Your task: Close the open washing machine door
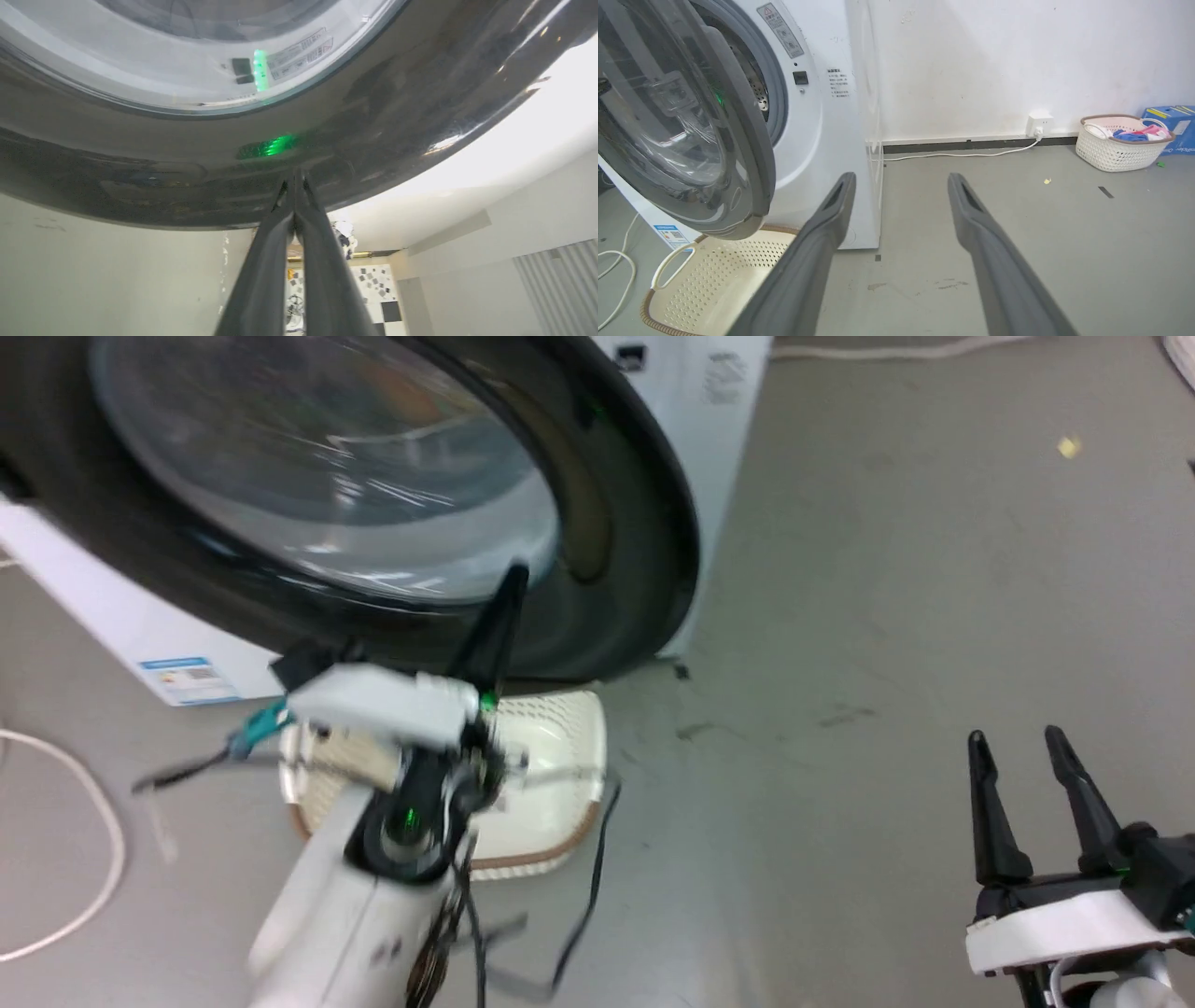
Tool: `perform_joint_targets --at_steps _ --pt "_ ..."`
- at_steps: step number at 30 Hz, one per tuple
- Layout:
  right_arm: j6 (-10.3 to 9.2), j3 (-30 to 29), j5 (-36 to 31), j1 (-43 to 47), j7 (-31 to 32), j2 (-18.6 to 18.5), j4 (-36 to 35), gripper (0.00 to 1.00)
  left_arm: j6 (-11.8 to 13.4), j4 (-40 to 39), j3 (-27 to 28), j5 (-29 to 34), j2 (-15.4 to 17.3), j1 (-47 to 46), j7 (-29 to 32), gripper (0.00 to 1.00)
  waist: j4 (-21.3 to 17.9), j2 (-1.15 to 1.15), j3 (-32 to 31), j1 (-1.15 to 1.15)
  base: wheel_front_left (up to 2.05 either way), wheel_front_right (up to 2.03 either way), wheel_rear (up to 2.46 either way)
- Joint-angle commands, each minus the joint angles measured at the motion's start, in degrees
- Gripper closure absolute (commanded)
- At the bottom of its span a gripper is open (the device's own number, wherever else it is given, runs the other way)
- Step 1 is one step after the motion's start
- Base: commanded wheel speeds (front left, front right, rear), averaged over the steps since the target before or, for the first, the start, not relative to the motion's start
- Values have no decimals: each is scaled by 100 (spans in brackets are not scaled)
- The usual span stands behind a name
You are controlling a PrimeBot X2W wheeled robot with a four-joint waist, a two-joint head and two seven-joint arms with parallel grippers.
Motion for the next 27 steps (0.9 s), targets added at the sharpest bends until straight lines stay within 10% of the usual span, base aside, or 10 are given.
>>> perform_joint_targets --at_steps 1,3,4,5,12,21,27 --pt "3 -8 -41 66 -19 8 -35 0 -26 -118 -45 165 122 213 -27 100 307 -1 -304 0 0 0 0" --pt "3 5 -68 142 -19 8 -62 0 -26 -375 -158 561 316 576 -198 100 473 -1 -476 0 0 0 0" --pt "3 15 -84 181 -19 8 -72 0 -26 -475 -215 811 442 749 -347 69 550 -1 -554 0 0 0 0" --pt "3 12 -106 221 -19 8 -83 0 -26 -541 -275 1103 580 906 -542 1 637 -1 -638 0 0 0 0" --pt "3 197 -199 481 -19 8 -252 0 61 -822 -152 3645 1326 1768 -1330 0 1140 -1 -1101 0 0 0 0" --pt "3 674 -241 722 -19 8 -525 0 524 -1953 1102 7176 766 3056 -1337 0 1511 -1 -1303 0 0 0 0" --pt "3 776 -203 812 -19 8 -503 0 488 -2007 1056 8270 612 3573 -1338 0 1606 -1 -1309 0 0 0 0"
